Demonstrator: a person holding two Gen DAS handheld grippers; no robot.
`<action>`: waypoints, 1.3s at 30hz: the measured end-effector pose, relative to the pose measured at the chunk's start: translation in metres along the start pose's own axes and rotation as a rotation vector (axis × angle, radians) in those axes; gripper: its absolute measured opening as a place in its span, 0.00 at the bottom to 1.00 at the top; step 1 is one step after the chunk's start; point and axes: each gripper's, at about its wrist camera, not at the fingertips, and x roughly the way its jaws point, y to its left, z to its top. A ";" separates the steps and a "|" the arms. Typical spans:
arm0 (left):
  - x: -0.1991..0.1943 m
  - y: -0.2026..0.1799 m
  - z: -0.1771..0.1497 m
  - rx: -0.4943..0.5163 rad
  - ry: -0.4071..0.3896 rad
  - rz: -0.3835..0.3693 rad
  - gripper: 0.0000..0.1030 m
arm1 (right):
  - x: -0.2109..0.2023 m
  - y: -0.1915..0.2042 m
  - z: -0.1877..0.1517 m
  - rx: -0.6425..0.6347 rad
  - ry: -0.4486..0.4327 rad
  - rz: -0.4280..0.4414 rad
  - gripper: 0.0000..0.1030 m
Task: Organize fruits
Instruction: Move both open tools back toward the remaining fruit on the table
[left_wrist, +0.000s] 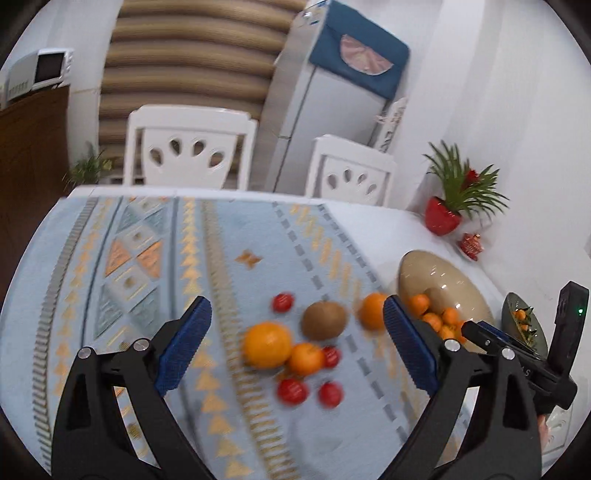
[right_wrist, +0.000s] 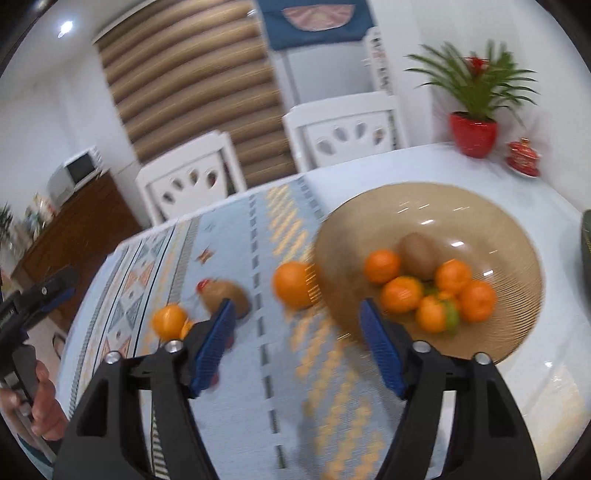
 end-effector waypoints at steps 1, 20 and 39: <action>0.000 0.010 -0.009 -0.007 -0.003 0.037 0.91 | 0.007 0.011 -0.009 -0.021 0.008 0.006 0.73; 0.068 0.054 -0.086 -0.030 0.195 0.066 0.91 | 0.070 0.048 -0.069 -0.135 0.076 -0.079 0.95; 0.062 0.034 -0.091 0.074 0.197 0.050 0.73 | 0.066 0.068 -0.076 -0.244 0.038 -0.062 0.73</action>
